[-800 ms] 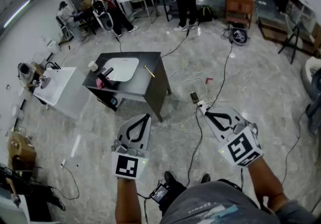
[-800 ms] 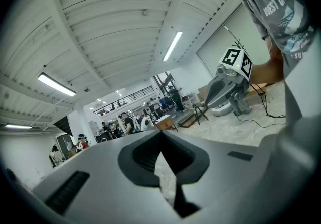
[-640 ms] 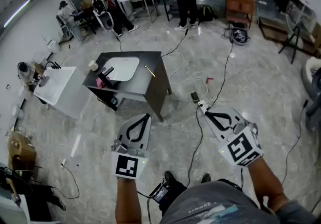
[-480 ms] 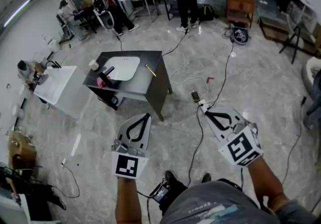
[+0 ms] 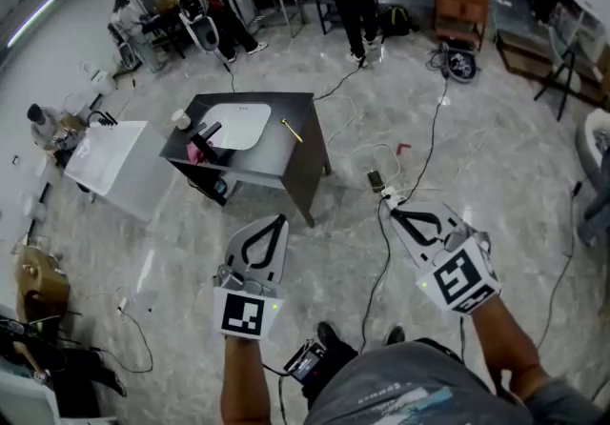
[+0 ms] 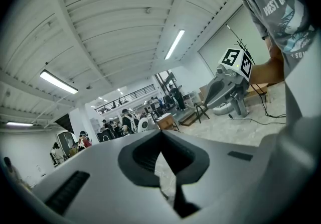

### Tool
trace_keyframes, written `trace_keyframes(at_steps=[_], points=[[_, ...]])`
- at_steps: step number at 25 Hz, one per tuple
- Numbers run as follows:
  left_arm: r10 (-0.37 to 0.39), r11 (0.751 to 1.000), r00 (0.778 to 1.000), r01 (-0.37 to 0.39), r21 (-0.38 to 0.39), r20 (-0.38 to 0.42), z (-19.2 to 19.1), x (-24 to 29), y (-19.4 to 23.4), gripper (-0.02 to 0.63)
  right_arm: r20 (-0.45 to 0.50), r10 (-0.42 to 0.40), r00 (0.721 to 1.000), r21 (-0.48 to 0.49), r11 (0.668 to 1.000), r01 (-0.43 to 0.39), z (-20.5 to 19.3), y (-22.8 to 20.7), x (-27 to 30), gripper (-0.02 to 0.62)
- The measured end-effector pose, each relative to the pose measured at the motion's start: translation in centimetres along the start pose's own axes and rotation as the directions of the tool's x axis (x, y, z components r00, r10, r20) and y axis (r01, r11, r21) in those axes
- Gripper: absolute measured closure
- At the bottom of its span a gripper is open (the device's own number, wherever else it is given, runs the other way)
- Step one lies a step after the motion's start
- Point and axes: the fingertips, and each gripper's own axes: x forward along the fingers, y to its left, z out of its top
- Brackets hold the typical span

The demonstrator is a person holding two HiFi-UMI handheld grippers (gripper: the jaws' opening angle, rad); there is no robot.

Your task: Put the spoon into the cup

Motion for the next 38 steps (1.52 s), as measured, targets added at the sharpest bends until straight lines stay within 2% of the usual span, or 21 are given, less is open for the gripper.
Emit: trace_keyframes(at_steps=[5, 12, 17, 23, 29, 38], points=[[-0.015, 1.000, 1.000, 0.015, 0.001, 0.004, -1.2, -0.8, 2.5, 0.604, 0.010, 0.006, 1.000, 0.051, 0.999, -0.007, 1.6, 0.9, 2.6, 0.565], [-0.041, 0.999, 0.999, 0.040, 0.011, 0.029, -4.4, -2.6, 7.9, 0.604, 0.004, -0.059, 0.998, 0.059, 0.997, 0.059, 4.6, 2.6, 7.7, 0.565], [-0.067, 0.998, 0.997, 0.067, 0.000, 0.049, -7.0, -3.5, 10.6, 0.604, -0.008, -0.088, 0.996, 0.061, 0.994, 0.089, 6.5, 4.3, 10.6, 0.563], [-0.087, 0.996, 0.994, 0.088, -0.025, 0.068, -8.5, -3.6, 12.5, 0.604, -0.034, -0.095, 0.995, 0.059, 0.994, 0.097, 7.4, 5.1, 12.4, 0.565], [-0.093, 0.995, 0.994, 0.095, -0.041, 0.050, -9.3, -1.4, 12.5, 0.604, -0.039, -0.087, 0.995, 0.070, 0.994, 0.089, 6.5, 2.8, 13.8, 0.564], [-0.034, 0.998, 0.999, 0.033, -0.050, -0.021, -8.4, 5.2, 11.9, 0.604, 0.015, -0.002, 1.000, 0.080, 0.997, 0.001, 3.7, -3.6, 15.6, 0.565]])
